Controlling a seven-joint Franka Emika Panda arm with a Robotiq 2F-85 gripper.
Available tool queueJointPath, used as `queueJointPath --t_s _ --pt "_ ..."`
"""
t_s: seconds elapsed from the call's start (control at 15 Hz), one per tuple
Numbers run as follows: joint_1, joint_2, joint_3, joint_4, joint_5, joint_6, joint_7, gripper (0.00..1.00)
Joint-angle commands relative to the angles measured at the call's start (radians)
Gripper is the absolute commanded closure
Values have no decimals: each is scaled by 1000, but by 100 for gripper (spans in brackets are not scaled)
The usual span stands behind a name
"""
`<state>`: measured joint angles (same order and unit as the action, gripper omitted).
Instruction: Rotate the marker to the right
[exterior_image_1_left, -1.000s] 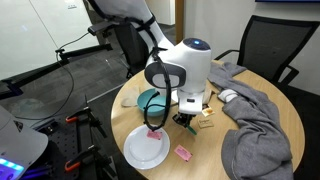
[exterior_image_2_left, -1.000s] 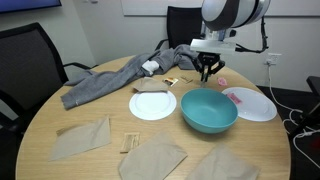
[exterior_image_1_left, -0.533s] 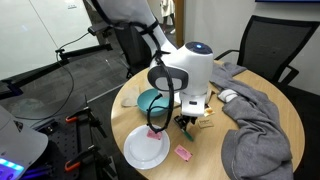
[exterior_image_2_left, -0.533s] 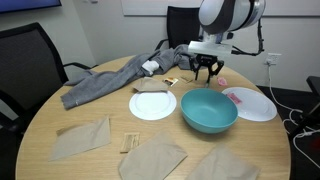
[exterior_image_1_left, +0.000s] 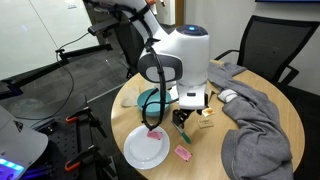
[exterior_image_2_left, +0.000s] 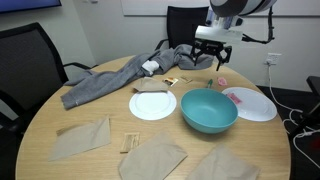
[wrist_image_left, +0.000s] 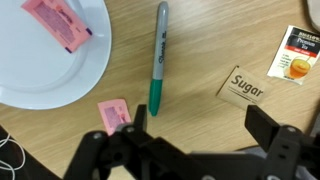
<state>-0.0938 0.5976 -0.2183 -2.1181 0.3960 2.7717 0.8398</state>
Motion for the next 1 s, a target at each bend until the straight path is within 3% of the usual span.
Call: queueJointPath --t_s 0.0,0.47,0.93 --pt "0 -172 -14 -151 -37 -1 -59 0" --pt "11 -453 -62 -377 -150 55 -99 0" --pt "-38 -694 -27 -514 -253 70 -169 0"
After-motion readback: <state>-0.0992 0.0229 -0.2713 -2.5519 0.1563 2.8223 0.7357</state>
